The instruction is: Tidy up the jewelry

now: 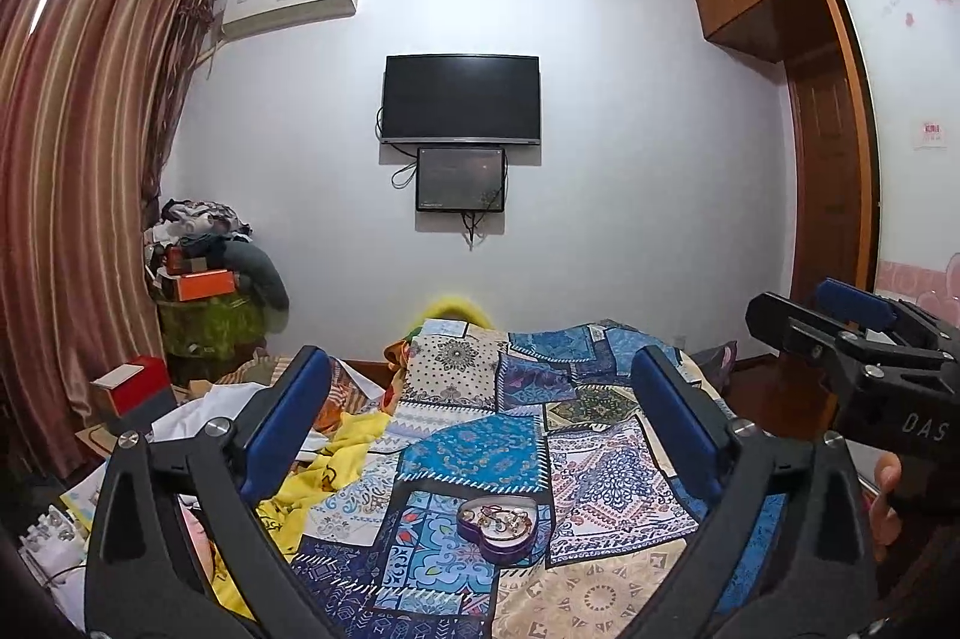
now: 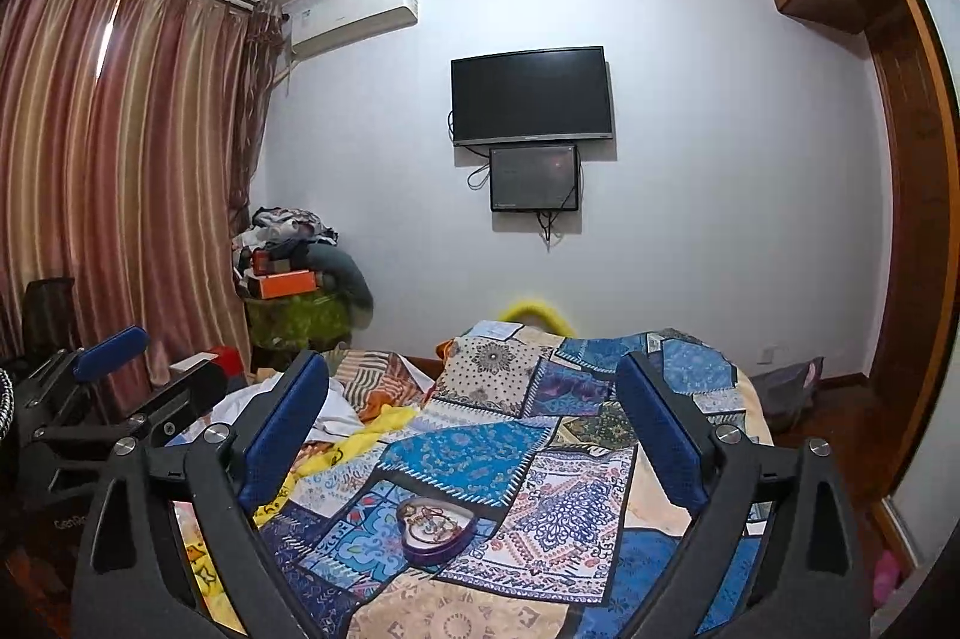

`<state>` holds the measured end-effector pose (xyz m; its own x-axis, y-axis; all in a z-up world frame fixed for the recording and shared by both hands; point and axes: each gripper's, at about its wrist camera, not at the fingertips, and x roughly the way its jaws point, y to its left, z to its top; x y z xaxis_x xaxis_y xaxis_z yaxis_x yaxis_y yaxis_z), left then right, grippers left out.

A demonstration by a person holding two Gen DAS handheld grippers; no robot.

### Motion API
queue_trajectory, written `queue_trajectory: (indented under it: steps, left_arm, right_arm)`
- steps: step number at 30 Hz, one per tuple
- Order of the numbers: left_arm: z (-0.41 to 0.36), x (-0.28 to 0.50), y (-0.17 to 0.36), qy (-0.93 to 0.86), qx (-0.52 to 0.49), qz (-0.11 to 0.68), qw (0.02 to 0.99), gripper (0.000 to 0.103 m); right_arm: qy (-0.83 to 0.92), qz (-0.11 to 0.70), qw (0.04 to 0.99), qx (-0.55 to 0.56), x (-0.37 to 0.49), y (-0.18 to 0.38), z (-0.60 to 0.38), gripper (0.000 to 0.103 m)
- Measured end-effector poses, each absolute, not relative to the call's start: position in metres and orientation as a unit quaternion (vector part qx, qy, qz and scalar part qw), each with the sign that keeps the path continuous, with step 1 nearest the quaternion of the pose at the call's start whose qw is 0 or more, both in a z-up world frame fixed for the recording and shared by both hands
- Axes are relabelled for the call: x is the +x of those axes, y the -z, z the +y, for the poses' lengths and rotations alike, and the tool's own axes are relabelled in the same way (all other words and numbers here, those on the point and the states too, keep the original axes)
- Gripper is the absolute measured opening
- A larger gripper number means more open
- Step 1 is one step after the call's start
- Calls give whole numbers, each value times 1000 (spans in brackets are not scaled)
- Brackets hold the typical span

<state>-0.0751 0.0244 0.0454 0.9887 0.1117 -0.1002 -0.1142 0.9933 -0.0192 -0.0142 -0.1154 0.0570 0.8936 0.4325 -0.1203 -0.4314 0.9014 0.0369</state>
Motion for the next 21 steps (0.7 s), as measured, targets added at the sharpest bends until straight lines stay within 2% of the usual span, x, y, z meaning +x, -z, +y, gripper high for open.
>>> queue_trajectory:
  steps: [21]
  left_arm:
    - [25,-64,-39,-62,-17,60,996,101]
  right_arm:
    - [-223,73,972,1,-15,-53,-119,95]
